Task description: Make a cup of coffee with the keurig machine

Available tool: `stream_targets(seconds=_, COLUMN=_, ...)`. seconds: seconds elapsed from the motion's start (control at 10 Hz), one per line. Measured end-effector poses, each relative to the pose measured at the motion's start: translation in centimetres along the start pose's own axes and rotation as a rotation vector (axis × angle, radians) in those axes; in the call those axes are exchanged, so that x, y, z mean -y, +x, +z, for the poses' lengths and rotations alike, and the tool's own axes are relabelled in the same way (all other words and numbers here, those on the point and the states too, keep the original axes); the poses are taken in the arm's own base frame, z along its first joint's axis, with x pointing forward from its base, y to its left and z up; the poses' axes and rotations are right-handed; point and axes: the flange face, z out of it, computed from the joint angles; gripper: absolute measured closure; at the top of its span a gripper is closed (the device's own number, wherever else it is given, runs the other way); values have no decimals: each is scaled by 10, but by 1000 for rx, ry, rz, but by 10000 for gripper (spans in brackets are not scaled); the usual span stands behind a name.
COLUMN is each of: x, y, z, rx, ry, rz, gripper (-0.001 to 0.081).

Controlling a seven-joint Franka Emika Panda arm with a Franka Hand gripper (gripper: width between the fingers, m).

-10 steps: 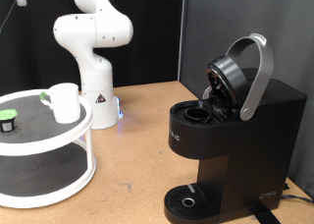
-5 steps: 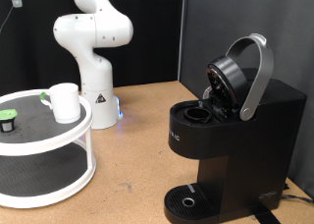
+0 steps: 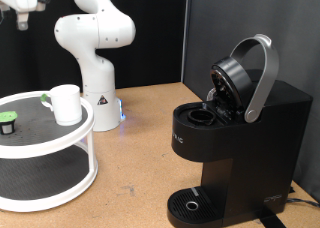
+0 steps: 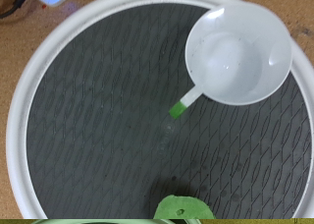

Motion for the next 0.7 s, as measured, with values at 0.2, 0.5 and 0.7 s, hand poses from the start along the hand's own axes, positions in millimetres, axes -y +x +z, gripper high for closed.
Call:
stream_targets(seconds=0.2, x=-7, y=0, z=7, rx=10, ry=13, rz=-6, gripper=1)
stream_targets(seconds=0.5, x=-12, y=-7, z=9, rx=-37, ry=-54, rz=-183, gripper=1)
stream_targets(seconds=0.7, x=-19, y=-13, z=20, rx=-66, ry=-78, rz=-293, gripper=1)
